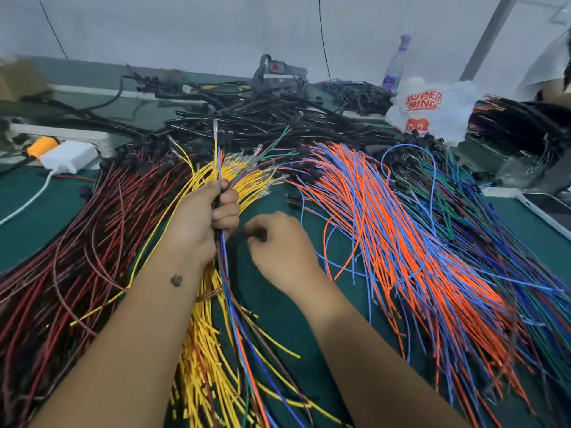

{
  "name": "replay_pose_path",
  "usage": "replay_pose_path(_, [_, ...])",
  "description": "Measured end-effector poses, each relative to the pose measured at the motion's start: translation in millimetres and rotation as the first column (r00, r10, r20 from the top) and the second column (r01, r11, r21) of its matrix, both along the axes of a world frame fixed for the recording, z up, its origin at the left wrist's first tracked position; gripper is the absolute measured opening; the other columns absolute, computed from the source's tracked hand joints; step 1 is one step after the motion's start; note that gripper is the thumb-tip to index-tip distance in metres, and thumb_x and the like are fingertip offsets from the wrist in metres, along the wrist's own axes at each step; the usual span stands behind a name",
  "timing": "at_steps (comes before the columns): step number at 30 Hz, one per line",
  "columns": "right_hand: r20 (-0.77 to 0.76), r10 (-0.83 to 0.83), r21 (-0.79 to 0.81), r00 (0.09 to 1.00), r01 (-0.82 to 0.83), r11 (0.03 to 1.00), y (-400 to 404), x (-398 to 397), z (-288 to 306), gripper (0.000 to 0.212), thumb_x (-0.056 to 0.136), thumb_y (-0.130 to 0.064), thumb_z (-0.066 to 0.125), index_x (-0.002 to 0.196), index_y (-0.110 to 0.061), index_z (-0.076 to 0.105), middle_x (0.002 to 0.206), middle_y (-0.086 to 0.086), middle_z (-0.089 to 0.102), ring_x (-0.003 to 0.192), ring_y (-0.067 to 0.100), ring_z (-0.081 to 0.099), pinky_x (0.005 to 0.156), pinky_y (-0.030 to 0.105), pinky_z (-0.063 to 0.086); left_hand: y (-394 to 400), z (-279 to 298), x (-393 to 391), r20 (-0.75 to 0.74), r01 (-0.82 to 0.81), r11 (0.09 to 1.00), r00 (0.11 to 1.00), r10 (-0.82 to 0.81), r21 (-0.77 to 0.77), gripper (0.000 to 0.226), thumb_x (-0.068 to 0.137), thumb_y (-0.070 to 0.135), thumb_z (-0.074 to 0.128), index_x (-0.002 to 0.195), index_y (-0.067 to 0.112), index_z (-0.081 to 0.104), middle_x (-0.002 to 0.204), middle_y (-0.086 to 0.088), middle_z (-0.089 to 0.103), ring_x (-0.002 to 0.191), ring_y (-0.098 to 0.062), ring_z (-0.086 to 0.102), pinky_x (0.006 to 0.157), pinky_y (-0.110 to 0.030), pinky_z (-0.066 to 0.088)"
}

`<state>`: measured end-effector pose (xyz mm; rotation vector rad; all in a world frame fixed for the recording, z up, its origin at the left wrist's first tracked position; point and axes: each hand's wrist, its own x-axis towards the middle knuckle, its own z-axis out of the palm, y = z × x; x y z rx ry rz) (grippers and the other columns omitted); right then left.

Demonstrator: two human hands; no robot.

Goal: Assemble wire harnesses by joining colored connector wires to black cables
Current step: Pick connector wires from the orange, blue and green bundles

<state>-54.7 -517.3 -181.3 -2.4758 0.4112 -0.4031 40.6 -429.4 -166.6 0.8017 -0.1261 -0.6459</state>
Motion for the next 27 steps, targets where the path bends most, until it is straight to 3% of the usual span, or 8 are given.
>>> replay_pose_path(6, [-0.062,-0.094,-0.319,0.994,0.069,0.945,-39,-13,-15,0.043,0.096,-0.043,0.046,0.137,-0.033,0.049,0.137,0.000,0.045,0.131,0.023,0.037,0.109,0.033,0.026,-5,2,-5,0.075,0.019,0.990,0.997,-0.030,0.141,0.030,0.104,0.012,0.027,0.077,0.016,0.041,0.050,0.006,0.039,0.032,-0.001,0.023,0.028,-0.012,0.018])
replay_pose_path(11, [-0.067,-0.245,-0.380,0.967,0.202,0.903,-57,-9,-6,0.039,0.096,-0.038,0.046,0.127,-0.018,0.059,0.130,0.008,0.053,0.123,0.028,0.047,0.102,0.036,0.035,-8,4,-10,0.176,-0.006,0.981,0.984,-0.029,0.195,0.031,0.104,0.013,0.028,0.077,0.015,0.042,0.049,0.005,0.040,0.032,-0.003,0.023,0.031,-0.012,0.018])
replay_pose_path(13, [0.062,-0.245,-0.185,0.967,0.253,0.950,-42,5,-1,0.028,0.094,-0.035,0.050,0.103,-0.017,0.069,0.108,0.007,0.062,0.104,0.026,0.054,0.091,0.036,0.040,-8,3,-13,0.244,-0.029,0.974,0.969,-0.028,0.227,0.030,0.104,0.014,0.029,0.078,0.015,0.043,0.049,0.005,0.041,0.033,-0.003,0.022,0.032,-0.012,0.019])
replay_pose_path(14, [0.139,-0.245,0.072,0.959,0.237,0.969,-33,13,4,0.025,0.094,-0.035,0.052,0.086,-0.018,0.069,0.093,0.004,0.062,0.089,0.022,0.056,0.082,0.034,0.042,-8,2,-14,0.282,-0.042,0.967,0.959,-0.032,0.253,0.029,0.104,0.015,0.029,0.079,0.015,0.044,0.049,0.006,0.042,0.033,-0.003,0.022,0.033,-0.012,0.020])
replay_pose_path(16, [0.256,-0.320,0.627,0.912,0.095,0.773,-17,25,10,0.029,0.094,-0.031,0.057,0.066,-0.020,0.057,0.069,-0.001,0.053,0.062,0.015,0.049,0.063,0.029,0.038,-7,1,-18,0.334,-0.059,0.949,0.941,-0.050,0.309,0.029,0.105,0.017,0.030,0.080,0.015,0.044,0.049,0.007,0.042,0.033,-0.004,0.022,0.034,-0.012,0.021])
replay_pose_path(17, [0.286,-0.379,0.762,0.880,0.031,0.647,-14,29,11,0.030,0.094,-0.026,0.059,0.065,-0.018,0.056,0.063,-0.001,0.051,0.055,0.012,0.047,0.057,0.027,0.037,-7,0,-19,0.346,-0.062,0.942,0.937,-0.059,0.328,0.029,0.105,0.018,0.030,0.080,0.015,0.044,0.049,0.007,0.042,0.034,-0.004,0.022,0.034,-0.013,0.021])
replay_pose_path(22, [0.372,-0.447,0.800,0.814,-0.036,0.599,-16,35,2,0.025,0.089,-0.019,0.069,0.067,-0.014,0.057,0.054,-0.001,0.045,0.044,0.006,0.039,0.045,0.014,0.033,-13,-3,-23,0.396,-0.081,0.872,0.908,-0.135,0.483,0.029,0.104,0.021,0.031,0.079,0.016,0.044,0.050,0.006,0.041,0.035,-0.006,0.022,0.035,-0.015,0.020])
replay_pose_path(27, [0.328,-0.458,0.812,0.826,0.001,0.583,-24,40,-3,0.021,0.086,-0.017,0.071,0.071,-0.011,0.057,0.058,0.001,0.049,0.049,0.011,0.043,0.049,0.019,0.034,-17,-5,-26,0.412,-0.063,0.838,0.889,-0.200,0.543,0.026,0.104,0.029,0.036,0.084,0.017,0.047,0.055,0.000,0.040,0.034,-0.007,0.023,0.035,-0.016,0.021])
